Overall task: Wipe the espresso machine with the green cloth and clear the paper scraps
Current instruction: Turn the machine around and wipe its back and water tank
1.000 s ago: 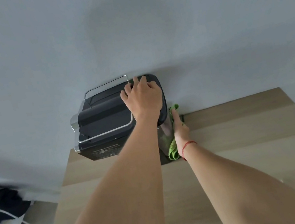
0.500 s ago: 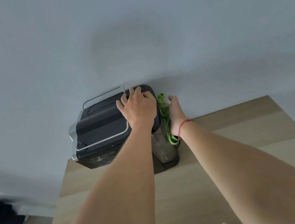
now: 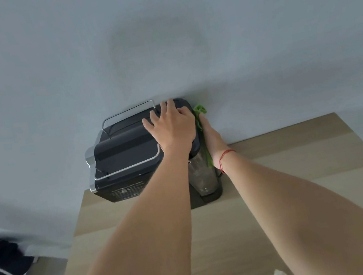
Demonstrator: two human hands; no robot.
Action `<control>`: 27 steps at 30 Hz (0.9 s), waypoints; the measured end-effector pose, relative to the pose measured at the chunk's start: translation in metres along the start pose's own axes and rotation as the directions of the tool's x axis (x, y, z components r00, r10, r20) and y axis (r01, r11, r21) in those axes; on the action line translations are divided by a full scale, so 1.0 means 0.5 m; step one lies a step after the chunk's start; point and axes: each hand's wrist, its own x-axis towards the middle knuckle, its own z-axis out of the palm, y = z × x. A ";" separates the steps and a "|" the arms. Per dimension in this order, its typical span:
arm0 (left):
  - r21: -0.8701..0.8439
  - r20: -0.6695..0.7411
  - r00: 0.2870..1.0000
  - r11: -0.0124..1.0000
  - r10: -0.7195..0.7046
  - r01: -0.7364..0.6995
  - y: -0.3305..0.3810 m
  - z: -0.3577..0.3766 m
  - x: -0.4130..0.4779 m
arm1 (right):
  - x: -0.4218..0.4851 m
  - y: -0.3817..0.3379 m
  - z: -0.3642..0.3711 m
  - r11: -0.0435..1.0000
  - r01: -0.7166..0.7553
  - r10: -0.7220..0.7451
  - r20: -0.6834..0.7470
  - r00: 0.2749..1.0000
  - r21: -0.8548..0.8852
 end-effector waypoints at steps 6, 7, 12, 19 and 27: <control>0.002 -0.025 1.000 1.000 0.007 -0.007 -0.001 0.007 0.006 | 0.108 0.088 -0.029 0.998 -0.063 0.062 -0.022 0.998 -0.022; 0.004 -0.028 1.000 1.000 0.011 -0.011 -0.001 0.009 0.006 | 0.107 0.098 -0.033 0.997 -0.080 0.079 -0.028 0.996 -0.014; -0.010 -0.018 1.000 1.000 0.003 -0.003 -0.002 0.007 0.008 | -0.017 0.087 -0.025 0.981 -0.179 0.187 -0.120 0.975 0.078; -0.011 -0.017 1.000 1.000 0.008 -0.008 -0.004 0.005 0.005 | -0.091 0.058 0.000 0.962 -0.150 0.189 -0.159 0.969 0.230; -0.001 -0.017 1.000 1.000 0.023 -0.023 -0.007 0.004 0.001 | -0.107 -0.014 0.001 0.808 0.028 0.037 -0.098 0.994 0.589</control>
